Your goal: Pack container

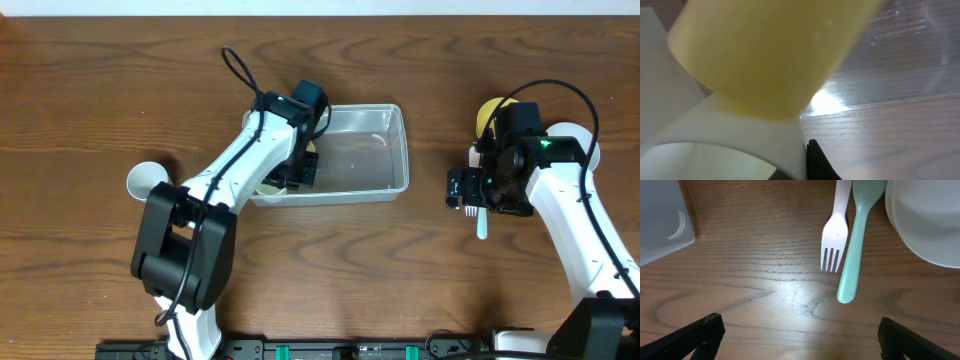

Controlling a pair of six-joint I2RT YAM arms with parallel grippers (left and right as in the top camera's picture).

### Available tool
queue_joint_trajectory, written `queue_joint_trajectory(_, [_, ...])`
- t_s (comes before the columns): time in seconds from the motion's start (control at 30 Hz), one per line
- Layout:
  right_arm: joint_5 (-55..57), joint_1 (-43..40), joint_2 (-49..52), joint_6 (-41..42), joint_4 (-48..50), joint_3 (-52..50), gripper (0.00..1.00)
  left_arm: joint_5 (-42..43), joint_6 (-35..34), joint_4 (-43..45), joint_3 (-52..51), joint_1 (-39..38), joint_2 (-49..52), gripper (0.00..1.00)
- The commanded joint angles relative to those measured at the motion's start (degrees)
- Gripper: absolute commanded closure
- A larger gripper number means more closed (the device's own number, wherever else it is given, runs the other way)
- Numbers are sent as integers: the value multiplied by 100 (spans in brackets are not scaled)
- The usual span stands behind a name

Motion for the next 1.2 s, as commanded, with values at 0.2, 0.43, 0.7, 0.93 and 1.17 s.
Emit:
queue_joint_trajectory(0.2, [-15,-33,39,-61,-9,63,1,-146,-13,-4,-7,20,-2,93])
queue_joint_trajectory(0.43, [-15,-33,39,-63,-9,63,1,-146,-13,-46,-7,20,-2,55])
queue_joint_trajectory(0.7, [-15,-33,39,-61,-2,63,1,-184,-11,-260,450,15,-238,45])
queue_joint_trajectory(0.93, [-13,-33,39,-63,2,63,1,-160,-17,-92,811,13,-1032,45])
queue_joint_trajectory(1.17, [-13,-33,39,-61,17,63,1,660,-39,87,800,2,-1263,46])
